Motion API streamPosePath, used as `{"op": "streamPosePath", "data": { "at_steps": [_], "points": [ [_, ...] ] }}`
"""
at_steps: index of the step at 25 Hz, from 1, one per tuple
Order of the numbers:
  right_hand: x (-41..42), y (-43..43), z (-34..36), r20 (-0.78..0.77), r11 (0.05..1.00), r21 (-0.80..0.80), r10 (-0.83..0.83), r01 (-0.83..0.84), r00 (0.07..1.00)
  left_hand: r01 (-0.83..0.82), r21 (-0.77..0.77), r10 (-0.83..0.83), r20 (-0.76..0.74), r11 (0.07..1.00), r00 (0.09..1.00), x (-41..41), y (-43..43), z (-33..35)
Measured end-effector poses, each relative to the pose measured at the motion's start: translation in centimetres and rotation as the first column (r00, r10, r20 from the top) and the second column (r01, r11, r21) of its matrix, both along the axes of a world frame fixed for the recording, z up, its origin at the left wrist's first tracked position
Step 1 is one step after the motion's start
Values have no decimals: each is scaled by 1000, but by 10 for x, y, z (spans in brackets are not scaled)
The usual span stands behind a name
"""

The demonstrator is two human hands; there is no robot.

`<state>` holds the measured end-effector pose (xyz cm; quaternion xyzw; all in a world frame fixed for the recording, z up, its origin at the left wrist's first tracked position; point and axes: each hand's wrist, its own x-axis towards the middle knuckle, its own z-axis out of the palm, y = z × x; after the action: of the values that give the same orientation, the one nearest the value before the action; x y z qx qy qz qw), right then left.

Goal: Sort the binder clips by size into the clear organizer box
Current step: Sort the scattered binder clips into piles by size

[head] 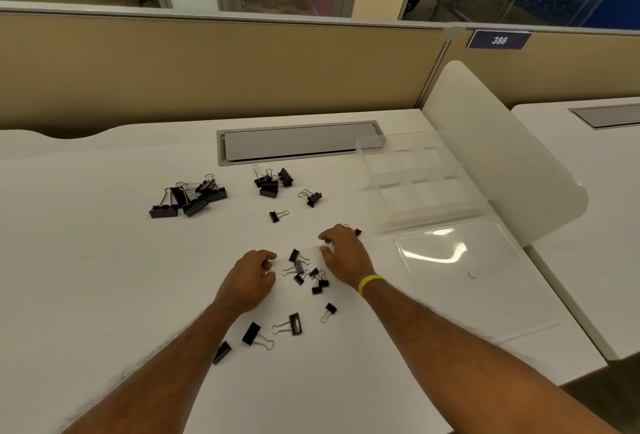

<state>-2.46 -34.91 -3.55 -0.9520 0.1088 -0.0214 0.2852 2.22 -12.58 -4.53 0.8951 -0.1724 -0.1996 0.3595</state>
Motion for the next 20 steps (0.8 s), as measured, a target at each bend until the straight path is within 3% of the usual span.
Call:
{"op": "streamPosePath", "data": {
  "at_steps": [3, 5, 11, 14, 20],
  "points": [
    [-2, -28, 0, 30, 984, -112, -135, 138, 990, -13, 5, 13, 7, 1000, 1000, 1, -3, 0],
    [-3, -37, -2, 4, 977, -107, -184, 183, 983, -30, 1, 30, 9, 1000, 999, 2, -6, 1],
    [0, -43, -8, 1, 974, 14, -227, 227, 974, -44, 14, 44, 38, 999, 998, 8, -13, 1],
    [3, -47, -11, 14, 938, 171, -309, 303, 951, -62, 8, 62, 50, 998, 997, 15, -17, 1],
    [12, -41, -14, 44, 894, 286, -371, 344, 928, -136, 9, 134, 109, 991, 985, 43, -28, 9]
  ]
}}
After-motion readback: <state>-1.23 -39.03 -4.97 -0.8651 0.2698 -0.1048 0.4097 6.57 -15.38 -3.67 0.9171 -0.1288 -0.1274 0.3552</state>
